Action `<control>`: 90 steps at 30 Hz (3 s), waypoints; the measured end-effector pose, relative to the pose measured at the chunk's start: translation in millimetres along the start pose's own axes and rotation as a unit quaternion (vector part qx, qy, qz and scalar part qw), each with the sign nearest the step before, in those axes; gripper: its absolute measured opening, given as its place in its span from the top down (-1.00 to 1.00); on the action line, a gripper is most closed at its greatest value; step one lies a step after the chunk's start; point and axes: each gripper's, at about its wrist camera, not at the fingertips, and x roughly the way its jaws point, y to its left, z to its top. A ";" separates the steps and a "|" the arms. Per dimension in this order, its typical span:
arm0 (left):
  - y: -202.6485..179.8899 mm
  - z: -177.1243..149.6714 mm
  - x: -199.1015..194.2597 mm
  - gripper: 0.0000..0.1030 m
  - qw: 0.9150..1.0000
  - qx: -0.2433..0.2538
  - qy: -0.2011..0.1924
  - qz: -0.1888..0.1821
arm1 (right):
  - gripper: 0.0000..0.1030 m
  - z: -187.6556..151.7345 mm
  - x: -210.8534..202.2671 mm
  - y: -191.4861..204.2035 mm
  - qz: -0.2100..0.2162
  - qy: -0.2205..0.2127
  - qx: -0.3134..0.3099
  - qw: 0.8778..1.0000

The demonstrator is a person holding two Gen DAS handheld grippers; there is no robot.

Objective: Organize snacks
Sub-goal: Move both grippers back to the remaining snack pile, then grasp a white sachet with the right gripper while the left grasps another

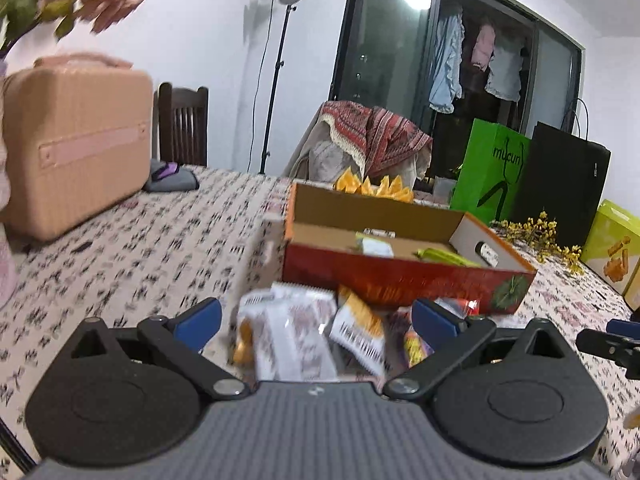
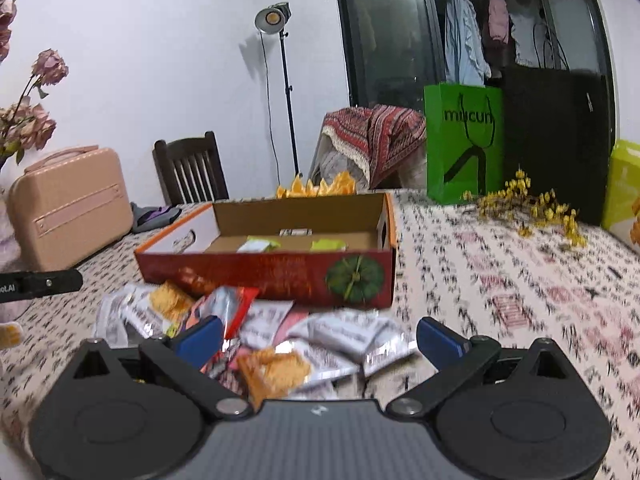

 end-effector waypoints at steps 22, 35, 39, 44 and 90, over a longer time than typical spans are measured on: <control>37.9 4.8 -11.8 -1.00 0.997 -0.037 -0.060 -0.008 | -1.00 8.6 23.1 27.8 0.013 0.051 -0.039 0.998; 13.7 20.6 4.0 -1.00 0.998 -0.055 -0.018 0.007 | -1.00 -21.8 -2.3 4.8 0.044 0.011 0.021 0.999; -0.3 7.7 4.9 -1.00 0.999 -0.043 -0.017 -0.009 | -1.00 -34.1 -1.8 -5.7 0.027 0.024 0.028 0.999; 0.0 -7.8 8.1 -1.00 0.999 -0.044 0.005 -0.024 | -0.96 -42.5 8.6 -4.8 0.012 0.043 0.017 0.999; 8.2 -18.3 15.3 -1.00 0.999 -0.032 0.041 0.010 | 0.22 -19.3 -12.5 -15.1 -0.044 -0.032 0.005 0.999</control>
